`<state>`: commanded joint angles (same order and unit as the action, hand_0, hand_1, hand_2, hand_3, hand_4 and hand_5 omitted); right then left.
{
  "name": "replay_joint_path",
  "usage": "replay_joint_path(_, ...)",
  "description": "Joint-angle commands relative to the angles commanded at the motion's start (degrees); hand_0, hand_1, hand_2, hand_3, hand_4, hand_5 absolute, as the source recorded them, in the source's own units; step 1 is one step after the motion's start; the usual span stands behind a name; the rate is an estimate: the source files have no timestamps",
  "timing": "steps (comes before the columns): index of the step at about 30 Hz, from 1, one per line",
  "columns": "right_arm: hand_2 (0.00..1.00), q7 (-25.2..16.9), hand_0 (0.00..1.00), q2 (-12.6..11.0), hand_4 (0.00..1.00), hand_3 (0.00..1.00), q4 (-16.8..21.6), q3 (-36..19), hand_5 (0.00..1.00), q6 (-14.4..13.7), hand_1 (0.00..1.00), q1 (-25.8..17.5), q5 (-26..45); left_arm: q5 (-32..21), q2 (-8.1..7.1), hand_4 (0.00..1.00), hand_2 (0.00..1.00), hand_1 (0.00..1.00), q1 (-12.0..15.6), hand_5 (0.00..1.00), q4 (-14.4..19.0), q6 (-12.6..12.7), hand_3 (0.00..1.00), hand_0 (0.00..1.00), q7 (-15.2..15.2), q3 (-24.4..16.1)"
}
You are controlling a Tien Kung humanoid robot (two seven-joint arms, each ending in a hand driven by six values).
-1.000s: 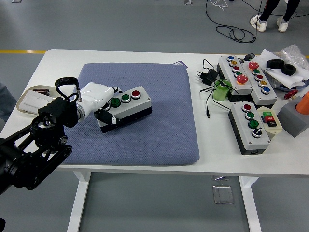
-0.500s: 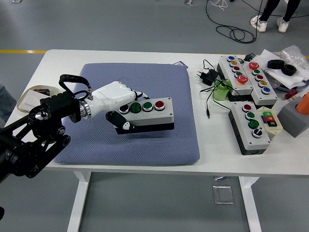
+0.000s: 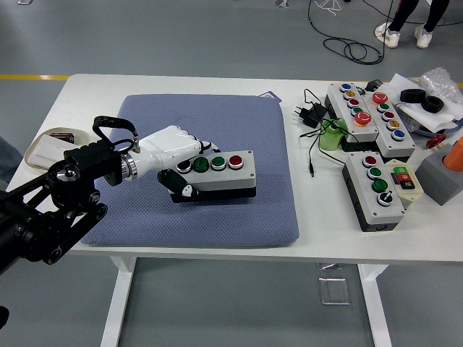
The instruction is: Pick up the button,place it on the desk,press the button,press the button
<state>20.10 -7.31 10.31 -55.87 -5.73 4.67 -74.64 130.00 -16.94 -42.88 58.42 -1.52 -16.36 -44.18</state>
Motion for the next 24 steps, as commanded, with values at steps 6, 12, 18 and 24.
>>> replay_joint_path(6, 0.618, 0.0, 0.642, 0.0, 0.311, 0.561, 0.0, 0.1, 0.216, -0.1, 0.444, 0.0, 0.1, 0.0, 0.0, 0.59, 0.434, 0.429, -0.2, 0.174, -0.3, -0.6, 0.425, 0.411, 0.4, 1.1)
replay_joint_path(12, 0.617, 0.0, 0.643, 0.0, 0.311, 0.56, 0.0, 0.2, 0.215, -0.1, 0.444, 0.0, 0.3, 0.0, 0.15, 0.69, 0.529, 0.485, -0.2, 0.224, -0.4, -1.5, 0.481, 0.461, 0.8, 1.6)
replay_joint_path(18, 0.618, 0.0, 0.642, 0.0, 0.311, 0.561, 0.0, 0.1, 0.217, 0.0, 0.443, -0.1, 0.3, 0.0, 0.22, 0.866, 0.7, 0.592, 0.0, 0.36, -0.3, -2.2, 0.82, 0.475, 1.1, 1.8)
replay_joint_path(24, 0.618, 0.1, 0.643, 0.0, 0.311, 0.561, 0.0, -0.1, 0.218, 0.1, 0.444, -0.3, -0.1, 0.0, 0.22, 0.893, 0.773, 0.638, 0.3, 0.39, 0.3, -3.4, 0.902, 0.498, 1.6, 1.8)
